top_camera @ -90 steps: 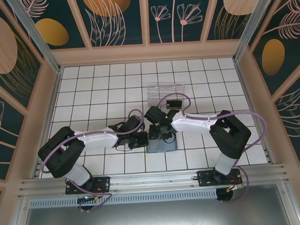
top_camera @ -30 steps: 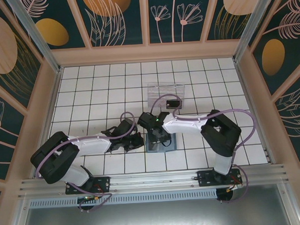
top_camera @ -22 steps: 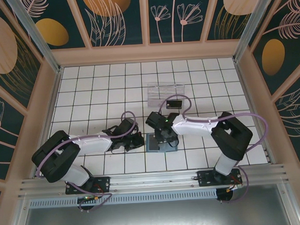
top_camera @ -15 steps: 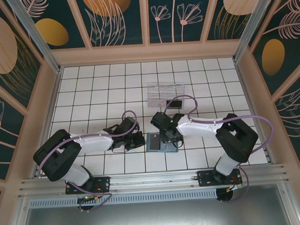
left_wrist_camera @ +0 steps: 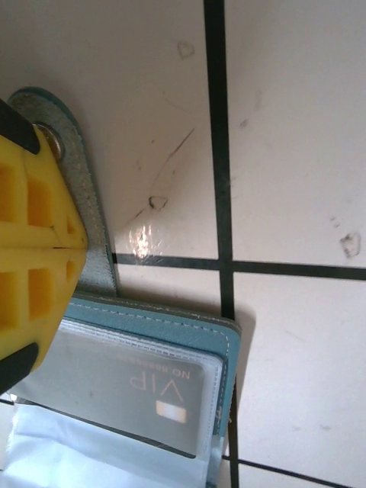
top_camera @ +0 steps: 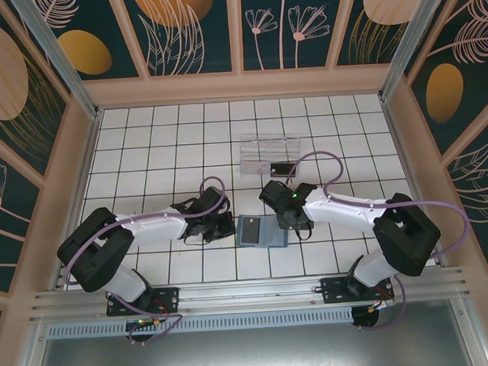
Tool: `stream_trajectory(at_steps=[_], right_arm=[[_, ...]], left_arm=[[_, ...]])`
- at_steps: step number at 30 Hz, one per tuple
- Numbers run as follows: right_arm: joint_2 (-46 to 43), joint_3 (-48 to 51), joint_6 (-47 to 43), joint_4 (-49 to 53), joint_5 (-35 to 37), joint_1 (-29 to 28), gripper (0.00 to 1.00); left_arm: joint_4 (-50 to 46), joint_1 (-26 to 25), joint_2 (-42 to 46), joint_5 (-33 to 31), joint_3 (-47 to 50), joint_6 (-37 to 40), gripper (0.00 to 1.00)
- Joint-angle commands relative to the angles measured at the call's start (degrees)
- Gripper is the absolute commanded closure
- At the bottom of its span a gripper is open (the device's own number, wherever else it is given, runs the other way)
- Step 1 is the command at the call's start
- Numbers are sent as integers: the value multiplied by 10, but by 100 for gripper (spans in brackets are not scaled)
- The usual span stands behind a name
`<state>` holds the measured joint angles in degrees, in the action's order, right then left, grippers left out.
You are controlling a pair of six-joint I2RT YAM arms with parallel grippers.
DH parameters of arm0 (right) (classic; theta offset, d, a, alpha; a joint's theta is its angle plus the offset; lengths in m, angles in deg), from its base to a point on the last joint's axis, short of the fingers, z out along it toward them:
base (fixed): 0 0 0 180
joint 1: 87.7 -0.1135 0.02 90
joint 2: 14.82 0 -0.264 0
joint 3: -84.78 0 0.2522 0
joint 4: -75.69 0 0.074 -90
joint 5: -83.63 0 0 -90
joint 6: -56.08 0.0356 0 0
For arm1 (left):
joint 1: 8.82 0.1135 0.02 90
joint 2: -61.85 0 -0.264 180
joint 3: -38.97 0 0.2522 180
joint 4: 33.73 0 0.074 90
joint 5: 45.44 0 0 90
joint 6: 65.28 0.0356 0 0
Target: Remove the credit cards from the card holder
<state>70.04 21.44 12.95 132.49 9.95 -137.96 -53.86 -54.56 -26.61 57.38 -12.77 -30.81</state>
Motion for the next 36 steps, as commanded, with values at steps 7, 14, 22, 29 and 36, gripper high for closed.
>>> stream_trajectory(at_steps=[7, 14, 22, 29, 36], right_arm=[[-18, -60, -24, -103, -145, -3, 65], [9, -101, -22, -160, -221, -13, 67], [15, 16, 34, -271, -284, -4, 73], [6, 114, 65, -351, -326, 26, 77], [-5, 149, 66, -366, -338, 49, 80]], left_arm=[[-75, 1, 11, -37, -39, 22, 94], [-84, 2, 17, -32, -61, 29, 94], [-74, 2, 18, -10, -73, 29, 94], [-67, 2, -2, 16, -85, 37, 94], [-73, 2, -35, 20, -92, 52, 94]])
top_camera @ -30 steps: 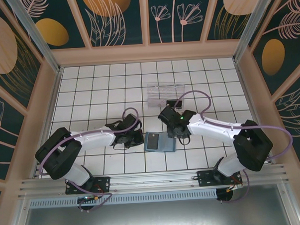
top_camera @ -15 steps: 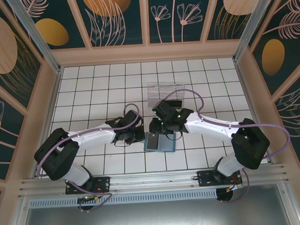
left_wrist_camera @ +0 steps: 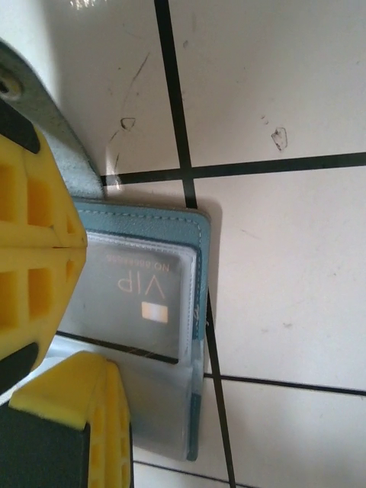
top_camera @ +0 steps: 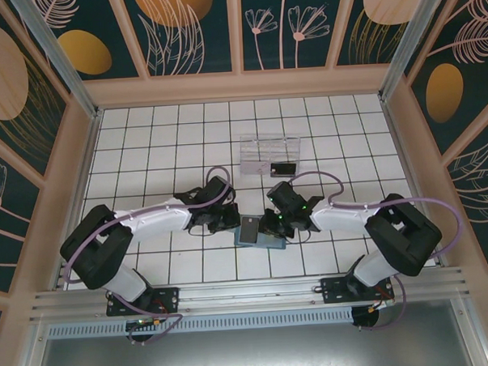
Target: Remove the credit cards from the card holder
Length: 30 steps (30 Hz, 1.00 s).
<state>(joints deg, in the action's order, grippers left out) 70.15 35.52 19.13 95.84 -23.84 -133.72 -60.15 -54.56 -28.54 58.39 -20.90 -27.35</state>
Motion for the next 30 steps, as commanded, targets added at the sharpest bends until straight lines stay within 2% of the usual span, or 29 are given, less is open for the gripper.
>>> stream_trajectory(at_steps=[1, 11, 30], right_arm=[[-8, 5, -1, 12, 6, 7, 80], [-42, -7, -3, -23, -21, 3, 79], [27, 3, -7, -74, -42, 1, 79]], left_arm=[[-12, 2, -18, 9, -11, 19, 94], [-7, 2, -51, 6, -4, 28, 94], [-4, 1, -61, 12, 5, 34, 93]])
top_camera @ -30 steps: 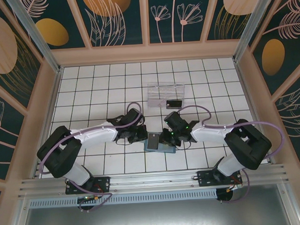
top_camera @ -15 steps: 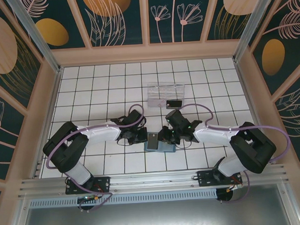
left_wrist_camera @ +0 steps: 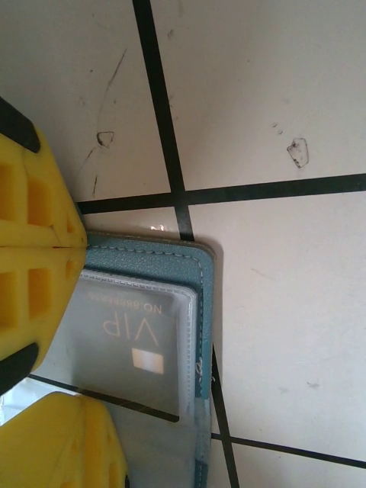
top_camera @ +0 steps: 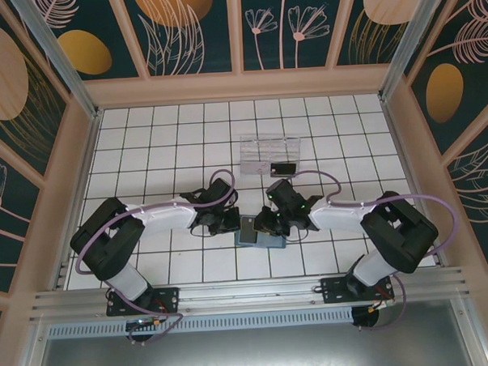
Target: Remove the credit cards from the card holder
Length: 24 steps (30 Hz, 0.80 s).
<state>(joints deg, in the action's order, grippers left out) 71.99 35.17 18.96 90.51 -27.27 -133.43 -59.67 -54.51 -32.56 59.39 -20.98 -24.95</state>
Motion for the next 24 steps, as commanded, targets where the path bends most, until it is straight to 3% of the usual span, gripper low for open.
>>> stream_trajectory(at_steps=[1, 10, 16, 24], right_arm=[[9, 6, -5, -23, -8, -2, 79], [5, 25, 5, -66, -23, -2, 77], [7, -8, -23, 37, 28, -12, 76], [7, -10, -28, 49, 34, -15, 76]], left_arm=[[-9, 0, -21, 3, 5, 9, 93], [-7, 0, -25, 7, 6, 10, 93], [-9, 1, -23, 6, 8, 9, 93], [-11, 0, -20, 4, 9, 5, 93]])
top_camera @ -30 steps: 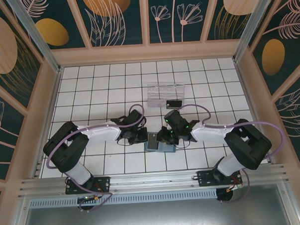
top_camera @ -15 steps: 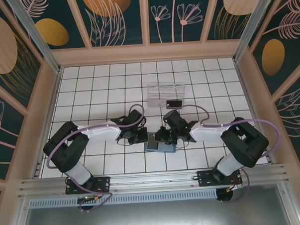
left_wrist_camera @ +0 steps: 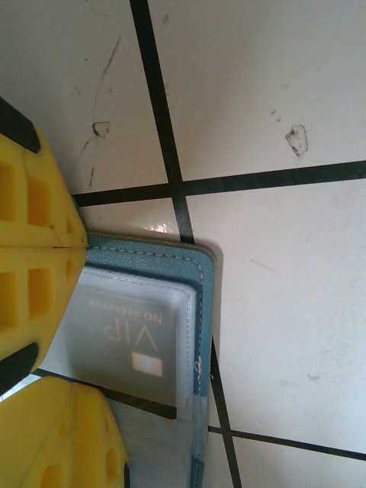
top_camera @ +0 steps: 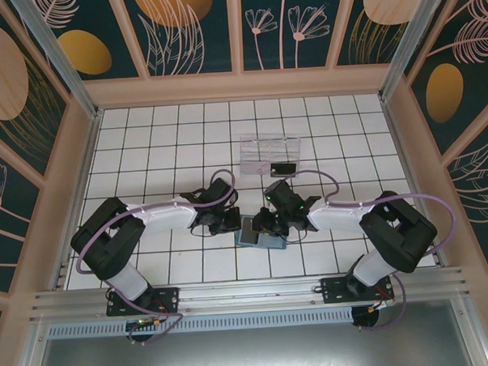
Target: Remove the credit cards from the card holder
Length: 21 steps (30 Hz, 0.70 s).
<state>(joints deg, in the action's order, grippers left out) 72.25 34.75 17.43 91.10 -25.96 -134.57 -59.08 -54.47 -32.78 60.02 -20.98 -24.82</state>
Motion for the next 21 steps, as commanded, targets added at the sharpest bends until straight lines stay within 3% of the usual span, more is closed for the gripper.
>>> stream_trajectory(at_steps=[1, 21], right_arm=[[5, -8, -12, 47, 24, -4, 76], [-27, -8, -9, 69, 37, -3, 75]], left_arm=[[-18, 0, -18, -3, 9, 3, 93], [-17, -1, -21, -1, 7, 4, 94]])
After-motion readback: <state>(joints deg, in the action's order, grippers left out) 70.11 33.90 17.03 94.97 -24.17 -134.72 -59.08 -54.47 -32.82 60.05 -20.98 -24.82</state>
